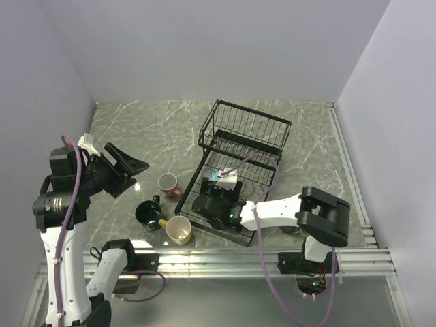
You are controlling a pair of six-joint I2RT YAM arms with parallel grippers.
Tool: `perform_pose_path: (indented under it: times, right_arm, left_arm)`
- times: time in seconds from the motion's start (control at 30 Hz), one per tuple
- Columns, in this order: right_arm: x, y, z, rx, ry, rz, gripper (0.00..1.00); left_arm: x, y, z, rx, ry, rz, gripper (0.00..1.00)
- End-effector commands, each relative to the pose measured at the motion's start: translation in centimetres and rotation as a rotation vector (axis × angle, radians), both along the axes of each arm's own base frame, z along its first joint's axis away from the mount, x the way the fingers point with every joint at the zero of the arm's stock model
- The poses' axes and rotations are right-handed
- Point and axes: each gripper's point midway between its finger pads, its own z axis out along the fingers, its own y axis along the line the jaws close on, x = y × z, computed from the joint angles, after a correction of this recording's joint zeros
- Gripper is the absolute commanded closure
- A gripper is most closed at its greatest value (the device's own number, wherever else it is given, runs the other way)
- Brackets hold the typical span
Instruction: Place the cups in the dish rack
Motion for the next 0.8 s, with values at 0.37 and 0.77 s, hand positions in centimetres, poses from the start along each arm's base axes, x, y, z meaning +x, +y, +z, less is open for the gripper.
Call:
perform_pose_path:
  times: [0.37, 0.77]
  right_arm:
    - [6.0, -1.6, 2.2, 0.083, -0.192, -0.339, 1.0]
    - [9.7, -1.5, 2.3, -0.041, -0.321, -0.476, 1.0]
  left_arm:
    - [-3.1, -0.4, 0.7, 0.047, -0.084, -0.017, 0.22]
    - [-3.8, -0.1, 0.5, 0.056, -0.093, 0.0, 0.21]
